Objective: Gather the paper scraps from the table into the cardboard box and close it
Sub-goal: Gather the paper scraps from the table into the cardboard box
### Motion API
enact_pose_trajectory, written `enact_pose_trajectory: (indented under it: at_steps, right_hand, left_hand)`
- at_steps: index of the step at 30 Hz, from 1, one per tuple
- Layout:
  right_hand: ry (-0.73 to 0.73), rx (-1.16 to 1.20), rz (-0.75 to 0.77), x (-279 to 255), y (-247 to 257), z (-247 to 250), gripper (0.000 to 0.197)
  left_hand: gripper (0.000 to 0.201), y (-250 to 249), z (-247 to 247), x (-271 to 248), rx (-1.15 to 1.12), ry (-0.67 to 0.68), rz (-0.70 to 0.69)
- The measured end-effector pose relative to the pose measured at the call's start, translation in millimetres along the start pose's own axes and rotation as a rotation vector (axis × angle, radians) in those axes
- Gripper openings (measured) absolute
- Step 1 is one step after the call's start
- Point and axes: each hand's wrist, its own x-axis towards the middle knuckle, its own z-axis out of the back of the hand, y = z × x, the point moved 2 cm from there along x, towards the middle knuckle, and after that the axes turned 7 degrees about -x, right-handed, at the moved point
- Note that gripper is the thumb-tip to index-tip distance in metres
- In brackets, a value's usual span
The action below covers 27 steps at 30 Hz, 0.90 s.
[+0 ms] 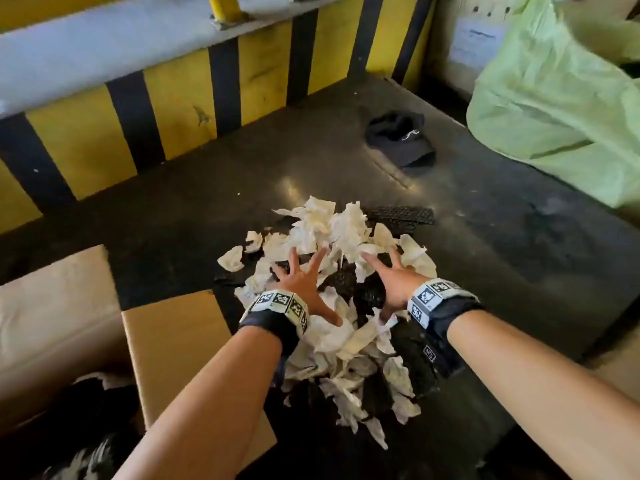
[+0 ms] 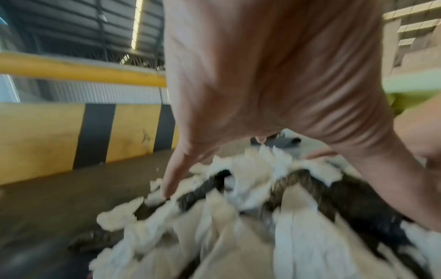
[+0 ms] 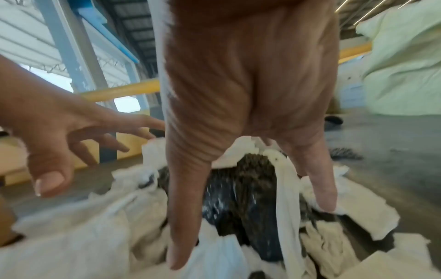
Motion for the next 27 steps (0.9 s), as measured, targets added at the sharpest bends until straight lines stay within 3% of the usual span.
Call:
enact_pose_trajectory:
  at_steps: [3,7,9,11,13,19,27]
  right_hand:
    - [0.034,-0.020,0.047,32,0,-16,0.152]
    - [-0.030,-0.023,0.070,59,3,-39,0.124]
    - [-0.105,-0.005,0.071,62,6,-42,0.096]
    - [-0.167,0.019,0.100,65,9,-43,0.080]
    - [-0.200,0.022,0.128,67,11,-41,0.075]
    - [-0.285,0.162,0.124,55,18,-25,0.059]
    - [-0.506,0.264,0.126,-14,37,40,0.049]
  left_hand:
    - [0.160,0,-15,30,0.068,0.072,0.031]
    - [0.151,6,-42,59,0.099,0.125,0.019]
    - [0.137,6,-49,66,0.174,0.059,0.009]
    - [0.110,4,-49,69,0.184,-0.055,-0.054]
    - [0.086,5,-47,72,0.120,-0.131,-0.122]
    - [0.051,-2,-31,61,-0.091,-0.229,-0.211]
    - [0.039,-25,34,-8,-0.235,-0.498,-0.342]
